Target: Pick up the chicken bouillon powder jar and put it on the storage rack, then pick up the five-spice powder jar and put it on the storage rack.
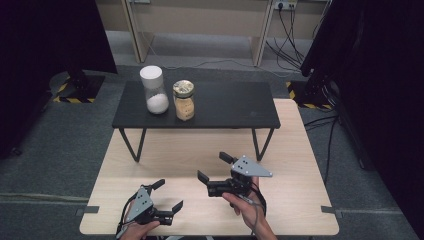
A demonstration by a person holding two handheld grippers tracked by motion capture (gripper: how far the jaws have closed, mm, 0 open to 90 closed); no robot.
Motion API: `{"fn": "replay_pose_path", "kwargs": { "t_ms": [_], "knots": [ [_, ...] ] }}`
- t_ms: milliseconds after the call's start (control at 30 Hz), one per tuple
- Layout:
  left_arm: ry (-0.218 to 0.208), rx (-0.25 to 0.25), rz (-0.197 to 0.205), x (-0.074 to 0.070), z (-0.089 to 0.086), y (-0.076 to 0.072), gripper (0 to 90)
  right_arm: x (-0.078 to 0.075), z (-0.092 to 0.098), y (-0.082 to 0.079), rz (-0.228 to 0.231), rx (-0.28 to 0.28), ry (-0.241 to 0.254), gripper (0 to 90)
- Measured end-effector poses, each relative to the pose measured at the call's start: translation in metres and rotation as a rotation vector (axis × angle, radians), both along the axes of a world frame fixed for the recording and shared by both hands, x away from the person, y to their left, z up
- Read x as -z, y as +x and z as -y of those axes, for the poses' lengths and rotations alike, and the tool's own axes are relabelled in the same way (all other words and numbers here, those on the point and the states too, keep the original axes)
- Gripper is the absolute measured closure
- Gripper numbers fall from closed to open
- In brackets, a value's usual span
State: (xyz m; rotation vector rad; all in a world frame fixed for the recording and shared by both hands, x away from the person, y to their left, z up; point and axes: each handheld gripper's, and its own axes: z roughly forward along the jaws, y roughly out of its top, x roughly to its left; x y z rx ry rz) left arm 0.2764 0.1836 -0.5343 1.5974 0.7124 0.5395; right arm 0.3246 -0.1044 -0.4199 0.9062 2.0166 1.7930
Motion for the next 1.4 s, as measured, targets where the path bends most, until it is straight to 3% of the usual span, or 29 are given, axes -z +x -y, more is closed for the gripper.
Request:
{"fn": "replay_pose_path", "kwargs": {
  "t_ms": [800,1400],
  "knots": [
    [0.001,0.006,0.001,0.000,0.001,0.000,2.4,0.017,0.041,-0.015,-0.013,0.084,-0.005,2.7],
    [0.004,0.007,0.007,0.000,0.001,-0.001,2.5,0.019,0.049,-0.026,0.045,0.101,-0.044,2.7]
  ]
}}
